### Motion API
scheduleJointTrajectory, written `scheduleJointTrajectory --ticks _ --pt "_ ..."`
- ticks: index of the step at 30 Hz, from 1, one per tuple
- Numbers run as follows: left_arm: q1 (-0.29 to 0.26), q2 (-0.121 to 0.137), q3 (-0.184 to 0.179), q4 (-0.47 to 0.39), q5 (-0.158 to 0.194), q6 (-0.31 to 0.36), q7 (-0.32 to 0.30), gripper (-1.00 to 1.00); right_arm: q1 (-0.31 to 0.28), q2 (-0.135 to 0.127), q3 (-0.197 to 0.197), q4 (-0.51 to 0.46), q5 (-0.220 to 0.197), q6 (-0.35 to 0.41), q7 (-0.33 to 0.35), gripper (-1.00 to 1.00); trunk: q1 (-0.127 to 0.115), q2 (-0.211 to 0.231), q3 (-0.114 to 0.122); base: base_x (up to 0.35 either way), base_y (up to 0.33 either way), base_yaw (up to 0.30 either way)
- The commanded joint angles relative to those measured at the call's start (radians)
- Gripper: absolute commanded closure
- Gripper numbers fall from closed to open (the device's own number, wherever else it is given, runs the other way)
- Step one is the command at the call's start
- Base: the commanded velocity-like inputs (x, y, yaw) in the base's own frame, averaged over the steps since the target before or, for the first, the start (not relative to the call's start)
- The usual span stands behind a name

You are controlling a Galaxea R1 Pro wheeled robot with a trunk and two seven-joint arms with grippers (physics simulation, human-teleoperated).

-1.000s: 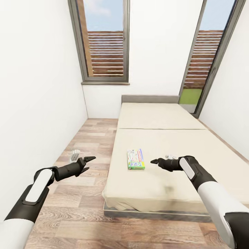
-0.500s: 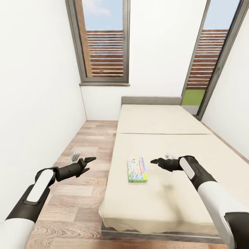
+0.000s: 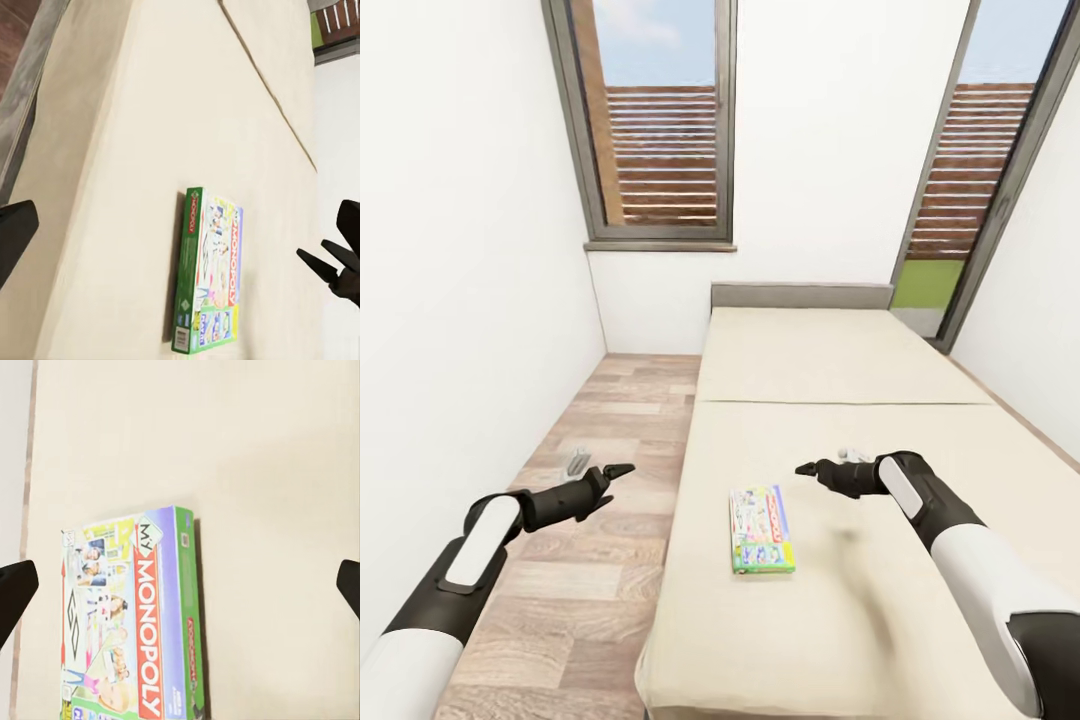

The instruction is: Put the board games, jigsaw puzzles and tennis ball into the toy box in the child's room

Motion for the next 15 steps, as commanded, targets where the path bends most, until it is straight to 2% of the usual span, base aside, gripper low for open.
scheduleJointTrajectory --ticks 1,7,15 --pt "-0.001 0.0 0.001 0.003 -0.006 0.0 0.0 -1.0 -0.001 -0.001 0.004 0.006 0.005 0.001 0.005 -1.0 0.0 0.0 -0.001 0.112 0.0 0.0" --pt "-0.001 -0.001 0.001 0.01 -0.023 -0.011 0.0 -1.0 -0.012 0.006 0.004 0.042 0.006 -0.003 0.002 -1.0 0.0 0.0 -0.001 0.07 0.0 0.0" --pt "-0.004 -0.001 0.001 0.027 -0.032 -0.017 0.001 -1.0 -0.028 0.033 0.006 0.091 0.009 -0.024 0.001 -1.0 0.0 0.0 -0.001 0.022 0.0 0.0"
